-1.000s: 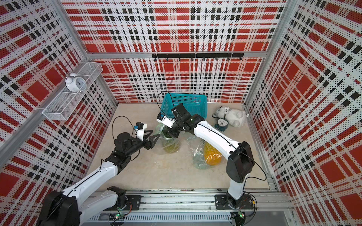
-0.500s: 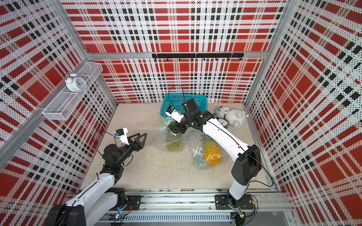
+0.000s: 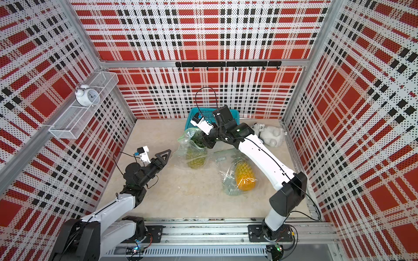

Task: Open the zip-top bag and take out the pineapple
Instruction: Pick up the pineapple from the zipper food storage bag.

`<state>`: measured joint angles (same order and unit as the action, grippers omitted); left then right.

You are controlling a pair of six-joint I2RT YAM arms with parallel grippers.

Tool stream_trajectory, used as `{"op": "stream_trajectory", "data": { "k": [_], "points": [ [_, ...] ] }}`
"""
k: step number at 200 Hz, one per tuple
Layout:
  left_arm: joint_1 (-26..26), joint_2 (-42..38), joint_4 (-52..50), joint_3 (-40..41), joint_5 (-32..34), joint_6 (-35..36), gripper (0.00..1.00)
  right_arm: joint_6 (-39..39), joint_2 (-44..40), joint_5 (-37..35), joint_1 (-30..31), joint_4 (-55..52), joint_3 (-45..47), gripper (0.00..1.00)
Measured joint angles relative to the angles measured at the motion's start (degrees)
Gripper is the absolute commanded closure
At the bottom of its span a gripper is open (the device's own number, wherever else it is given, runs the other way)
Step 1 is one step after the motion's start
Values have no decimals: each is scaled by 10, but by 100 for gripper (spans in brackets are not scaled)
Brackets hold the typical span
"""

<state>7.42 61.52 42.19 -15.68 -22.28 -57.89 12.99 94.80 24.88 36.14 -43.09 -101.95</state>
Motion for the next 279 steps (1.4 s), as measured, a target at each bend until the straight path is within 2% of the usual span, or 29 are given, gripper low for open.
{"op": "stream_trajectory", "data": {
  "k": [36, 61, 115, 126, 150, 165, 174, 279],
  "points": [
    [13, 3, -1, -1, 7, -35, 14, -1, -1, 5, 0, -1, -13, 100],
    [24, 3, 1, -1, 14, -50, 14, -2, -1, 6, 0, -1, -13, 100],
    [44, 13, 19, -1, 24, -70, 24, -8, -1, 14, 0, 3, -13, 100],
    [50, 23, 28, -1, 26, -75, 30, -11, -1, 17, 0, 6, -13, 100],
    [59, 49, 51, -1, 26, -84, 52, -16, -2, 23, 0, 14, -13, 100],
    [59, 61, 62, 0, 30, -88, 75, -20, -2, 26, 0, 17, -13, 100],
    [59, 65, 68, 2, 33, -89, 100, -21, -3, 29, 0, 19, -13, 100],
    [59, 80, 43, 3, 89, -37, 100, -22, -11, 43, -3, 21, -13, 100]
  ]
}}
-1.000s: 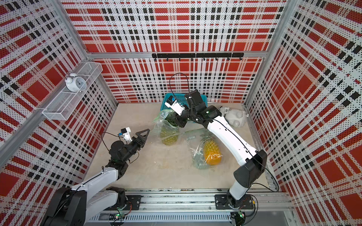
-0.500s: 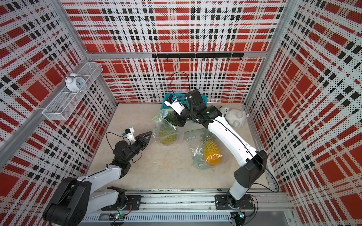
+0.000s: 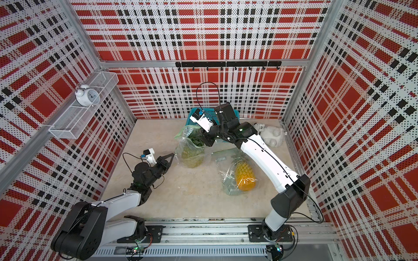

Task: Open the zip-top bag and take out the pineapple
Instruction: Pick up the pineapple from the zipper food storage bag.

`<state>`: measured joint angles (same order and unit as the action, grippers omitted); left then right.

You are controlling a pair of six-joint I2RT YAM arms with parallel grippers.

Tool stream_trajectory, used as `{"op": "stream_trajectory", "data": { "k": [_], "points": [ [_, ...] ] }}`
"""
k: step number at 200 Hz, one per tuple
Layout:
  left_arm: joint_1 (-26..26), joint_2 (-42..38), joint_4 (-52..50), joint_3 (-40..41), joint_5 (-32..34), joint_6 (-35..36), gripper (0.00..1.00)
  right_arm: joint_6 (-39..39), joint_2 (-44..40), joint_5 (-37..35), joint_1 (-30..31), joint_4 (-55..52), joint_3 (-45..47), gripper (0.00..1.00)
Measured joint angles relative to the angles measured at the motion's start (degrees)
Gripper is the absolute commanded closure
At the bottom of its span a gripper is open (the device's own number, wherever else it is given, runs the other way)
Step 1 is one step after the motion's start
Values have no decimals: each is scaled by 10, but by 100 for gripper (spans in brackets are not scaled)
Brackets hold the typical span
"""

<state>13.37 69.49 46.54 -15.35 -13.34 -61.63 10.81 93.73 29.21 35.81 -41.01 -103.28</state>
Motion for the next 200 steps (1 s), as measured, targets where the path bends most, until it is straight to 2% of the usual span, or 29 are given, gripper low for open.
{"op": "stream_trajectory", "data": {
  "k": [61, 120, 200],
  "points": [
    [2, -25, -133, -20, 82, 99, 100, -10, -19, 27, -12, 5, 0, 100],
    [50, -16, -230, -63, 166, 182, 100, -31, -51, 56, -25, 54, 17, 100],
    [120, 14, -323, -100, 292, 251, 100, -80, -106, 11, -44, 150, 75, 100]
  ]
}}
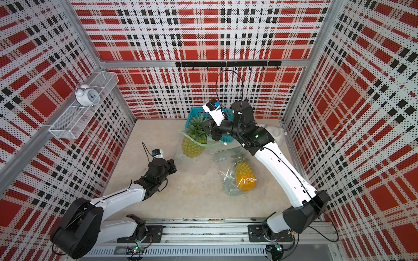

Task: Open the zip-top bag and take out the pineapple
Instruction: Pick up the pineapple from the zipper food storage bag.

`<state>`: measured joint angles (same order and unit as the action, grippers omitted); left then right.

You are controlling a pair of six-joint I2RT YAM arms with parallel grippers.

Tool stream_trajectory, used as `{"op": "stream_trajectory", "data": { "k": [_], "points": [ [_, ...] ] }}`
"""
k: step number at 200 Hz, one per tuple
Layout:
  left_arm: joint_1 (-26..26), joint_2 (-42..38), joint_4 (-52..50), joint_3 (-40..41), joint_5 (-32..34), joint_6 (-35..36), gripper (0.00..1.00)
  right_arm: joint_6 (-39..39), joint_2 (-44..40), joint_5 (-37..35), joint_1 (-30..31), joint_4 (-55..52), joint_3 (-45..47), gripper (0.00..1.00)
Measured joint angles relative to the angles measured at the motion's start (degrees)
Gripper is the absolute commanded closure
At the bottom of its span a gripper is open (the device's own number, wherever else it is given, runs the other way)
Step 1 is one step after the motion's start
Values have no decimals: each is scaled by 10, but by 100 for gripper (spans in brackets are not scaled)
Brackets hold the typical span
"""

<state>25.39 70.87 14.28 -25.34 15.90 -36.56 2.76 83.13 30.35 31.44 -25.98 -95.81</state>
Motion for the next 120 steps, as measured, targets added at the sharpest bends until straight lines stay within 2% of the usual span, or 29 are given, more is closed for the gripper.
{"op": "stream_trajectory", "data": {
  "k": [59, 120],
  "points": [
    [7, 8, -24, -22, 60, 13, 100, -8, -10, -5, -14, 4, -10, 100],
    [1, 8, -37, -24, 82, 29, 100, -41, -57, 5, -59, 32, -10, 100]
  ]
}}
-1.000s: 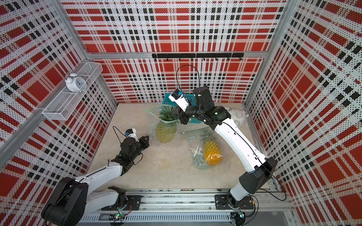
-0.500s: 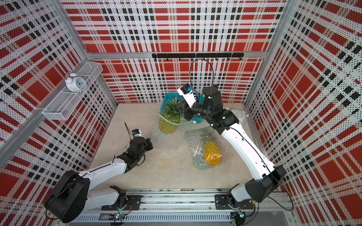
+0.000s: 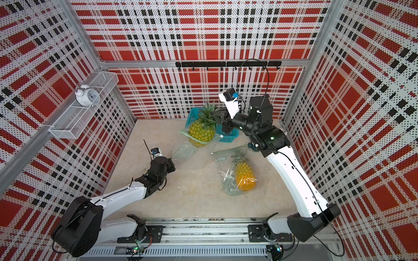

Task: Open the zip-top bag and take out the pineapple
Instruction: Pick up the pineapple from the zipper food storage bag, then place the pineapple in the basket.

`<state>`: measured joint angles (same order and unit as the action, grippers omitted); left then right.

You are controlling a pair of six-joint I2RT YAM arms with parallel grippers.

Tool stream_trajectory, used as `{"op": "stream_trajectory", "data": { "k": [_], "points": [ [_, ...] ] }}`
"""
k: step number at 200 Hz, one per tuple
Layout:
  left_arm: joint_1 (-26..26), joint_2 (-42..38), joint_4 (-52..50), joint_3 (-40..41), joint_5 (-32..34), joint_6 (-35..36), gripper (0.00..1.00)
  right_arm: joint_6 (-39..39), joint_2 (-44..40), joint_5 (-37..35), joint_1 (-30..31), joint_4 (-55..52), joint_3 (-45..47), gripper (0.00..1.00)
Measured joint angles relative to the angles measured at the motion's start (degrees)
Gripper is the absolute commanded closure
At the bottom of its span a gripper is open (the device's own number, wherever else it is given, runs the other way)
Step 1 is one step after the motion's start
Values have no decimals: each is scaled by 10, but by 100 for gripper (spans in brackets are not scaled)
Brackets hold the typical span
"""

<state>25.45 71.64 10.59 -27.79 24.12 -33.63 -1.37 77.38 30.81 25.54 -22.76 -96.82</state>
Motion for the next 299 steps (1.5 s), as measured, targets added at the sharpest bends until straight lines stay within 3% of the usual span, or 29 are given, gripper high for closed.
{"op": "stream_trajectory", "data": {
  "k": [98, 181, 228, 262, 299],
  "points": [
    [-26, -78, -23, 25, 1, -2, 100, -43, -10, -78, -28, 108, 26, 100],
    [-50, -125, -48, 37, 0, -21, 100, -69, 24, -104, -55, 170, 28, 100],
    [-103, -183, -69, 41, 2, -41, 100, -59, 67, -152, -73, 166, 31, 100],
    [-167, -193, -82, 43, -7, -46, 100, -48, 86, -191, -79, 167, 41, 100],
    [-196, -202, -96, 47, -17, -47, 100, -37, 123, -223, -82, 166, 41, 100]
  ]
}}
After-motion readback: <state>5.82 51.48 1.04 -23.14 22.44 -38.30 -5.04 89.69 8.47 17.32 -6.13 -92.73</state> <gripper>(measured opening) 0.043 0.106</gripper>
